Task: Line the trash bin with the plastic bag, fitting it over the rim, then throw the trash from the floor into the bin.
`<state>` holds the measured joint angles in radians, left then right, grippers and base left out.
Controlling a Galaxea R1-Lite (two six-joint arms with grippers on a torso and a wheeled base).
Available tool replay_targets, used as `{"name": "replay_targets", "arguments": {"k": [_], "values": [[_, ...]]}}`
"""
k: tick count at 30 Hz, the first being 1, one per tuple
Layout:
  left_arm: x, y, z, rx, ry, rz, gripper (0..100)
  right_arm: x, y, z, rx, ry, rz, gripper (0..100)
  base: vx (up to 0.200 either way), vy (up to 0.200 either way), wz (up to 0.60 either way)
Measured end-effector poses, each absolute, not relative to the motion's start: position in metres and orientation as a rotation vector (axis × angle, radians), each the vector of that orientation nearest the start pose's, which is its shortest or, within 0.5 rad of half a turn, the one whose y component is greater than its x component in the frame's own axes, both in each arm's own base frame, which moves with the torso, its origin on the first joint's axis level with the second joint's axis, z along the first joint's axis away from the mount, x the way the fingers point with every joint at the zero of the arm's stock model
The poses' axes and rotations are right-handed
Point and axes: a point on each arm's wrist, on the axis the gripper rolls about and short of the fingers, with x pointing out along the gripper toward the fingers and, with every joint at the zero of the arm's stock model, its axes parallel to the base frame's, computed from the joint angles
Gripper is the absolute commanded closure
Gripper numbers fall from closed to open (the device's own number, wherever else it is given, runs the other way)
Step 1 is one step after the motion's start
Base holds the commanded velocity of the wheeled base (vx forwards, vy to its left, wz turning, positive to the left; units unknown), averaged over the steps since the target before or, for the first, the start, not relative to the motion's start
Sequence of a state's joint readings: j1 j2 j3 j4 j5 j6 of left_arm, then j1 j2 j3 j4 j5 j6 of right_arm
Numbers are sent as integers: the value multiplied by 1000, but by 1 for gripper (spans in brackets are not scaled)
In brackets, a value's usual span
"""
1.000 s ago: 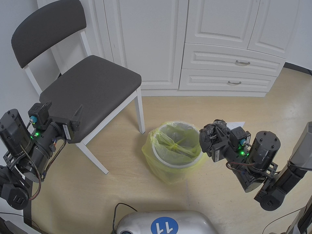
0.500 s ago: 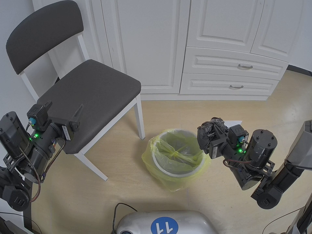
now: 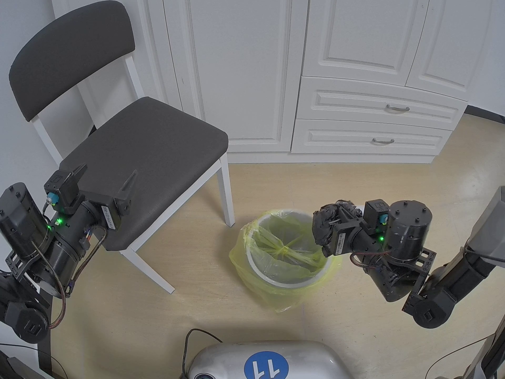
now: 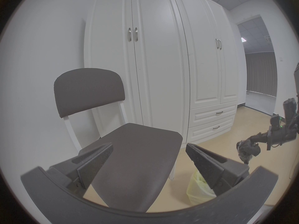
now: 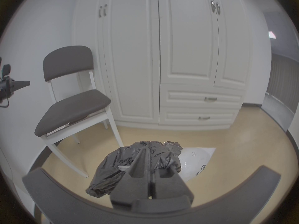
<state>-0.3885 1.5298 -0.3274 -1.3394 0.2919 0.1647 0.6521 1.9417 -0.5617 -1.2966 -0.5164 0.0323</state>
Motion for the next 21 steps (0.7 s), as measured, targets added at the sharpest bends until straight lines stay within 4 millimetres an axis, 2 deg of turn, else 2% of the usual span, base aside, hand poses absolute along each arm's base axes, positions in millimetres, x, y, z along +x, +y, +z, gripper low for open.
{"name": "replay_targets", "arguments": {"k": [5, 14, 21], "values": [[209, -76, 177, 118, -137, -93, 0, 263, 189, 115, 100, 221, 128, 100, 40, 0, 0], [211, -75, 175, 119, -149, -96, 0, 273, 203, 143, 421, 311, 251, 100, 0, 0, 0], [213, -76, 170, 123, -146, -101, 0, 282, 214, 136, 509, 368, 306, 100, 0, 0, 0]]}}
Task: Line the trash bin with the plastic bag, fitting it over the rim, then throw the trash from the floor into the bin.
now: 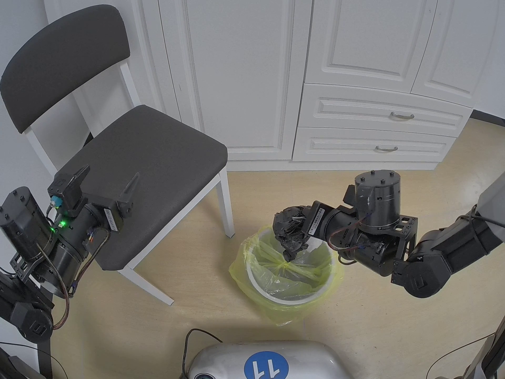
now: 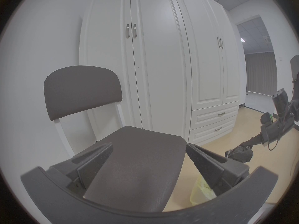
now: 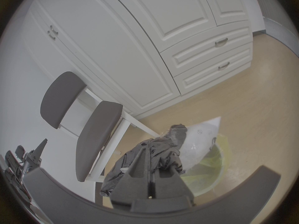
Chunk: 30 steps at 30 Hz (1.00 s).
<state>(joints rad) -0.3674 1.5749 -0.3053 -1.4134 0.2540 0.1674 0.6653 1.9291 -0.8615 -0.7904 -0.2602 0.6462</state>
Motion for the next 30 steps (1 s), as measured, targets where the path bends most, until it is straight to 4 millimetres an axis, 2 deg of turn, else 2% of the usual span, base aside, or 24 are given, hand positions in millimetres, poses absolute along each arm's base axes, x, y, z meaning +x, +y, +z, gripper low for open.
{"name": "replay_targets", "arguments": {"k": [6, 13, 22, 30], "values": [[216, -76, 169, 118, -163, -97, 0, 291, 222, 118, 550, 432, 322, 100, 0, 0, 0], [222, -78, 166, 111, -186, -92, 0, 312, 232, 84, 607, 508, 302, 100, 0, 0, 0], [228, -80, 158, 120, -161, -93, 0, 340, 230, 44, 620, 533, 255, 100, 0, 0, 0], [230, -80, 156, 123, -151, -94, 0, 341, 231, 18, 599, 599, 251, 100, 0, 0, 0]]}}
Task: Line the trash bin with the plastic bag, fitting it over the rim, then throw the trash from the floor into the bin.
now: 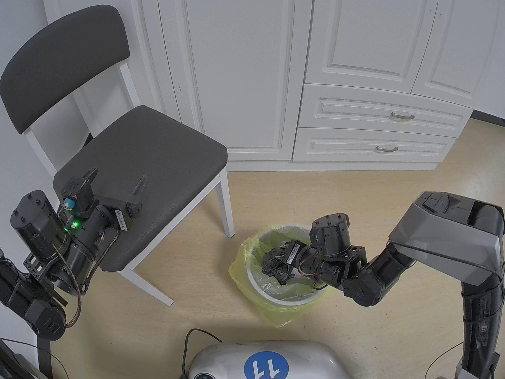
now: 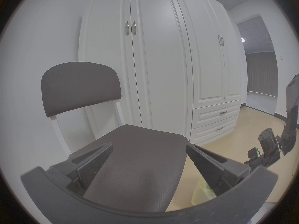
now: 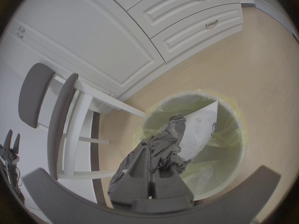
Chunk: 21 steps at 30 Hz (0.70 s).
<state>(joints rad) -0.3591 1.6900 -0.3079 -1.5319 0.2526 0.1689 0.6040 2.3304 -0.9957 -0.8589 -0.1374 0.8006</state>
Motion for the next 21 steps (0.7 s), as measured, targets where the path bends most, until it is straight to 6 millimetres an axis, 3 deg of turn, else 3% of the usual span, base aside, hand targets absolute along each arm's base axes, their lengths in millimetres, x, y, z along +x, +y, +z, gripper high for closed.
{"name": "replay_targets", "arguments": {"k": [11, 21], "values": [[230, -80, 154, 125, -146, -94, 0, 320, 250, 5, 551, 706, 271, 100, 0, 0, 0], [231, -81, 152, 128, -136, -96, 0, 343, 243, 8, 606, 680, 269, 100, 0, 0, 0]]}}
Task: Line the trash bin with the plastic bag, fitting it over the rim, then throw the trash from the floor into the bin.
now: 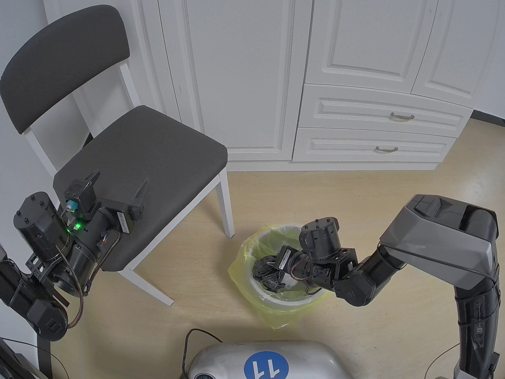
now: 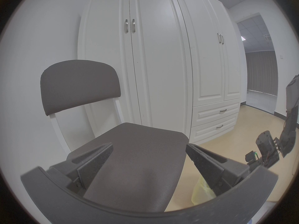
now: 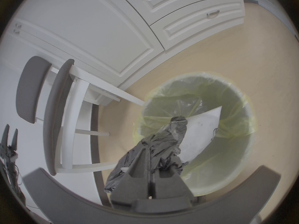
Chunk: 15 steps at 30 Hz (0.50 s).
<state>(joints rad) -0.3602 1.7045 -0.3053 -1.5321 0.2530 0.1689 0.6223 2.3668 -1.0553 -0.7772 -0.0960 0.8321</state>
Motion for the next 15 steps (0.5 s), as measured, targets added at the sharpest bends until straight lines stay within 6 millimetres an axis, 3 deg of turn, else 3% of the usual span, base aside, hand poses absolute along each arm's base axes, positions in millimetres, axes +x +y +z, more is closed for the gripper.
{"name": "replay_targets", "arguments": {"k": [15], "values": [[236, -83, 145, 136, -113, -99, 0, 389, 235, -1, 625, 822, 121, 100, 0, 0, 0]]}}
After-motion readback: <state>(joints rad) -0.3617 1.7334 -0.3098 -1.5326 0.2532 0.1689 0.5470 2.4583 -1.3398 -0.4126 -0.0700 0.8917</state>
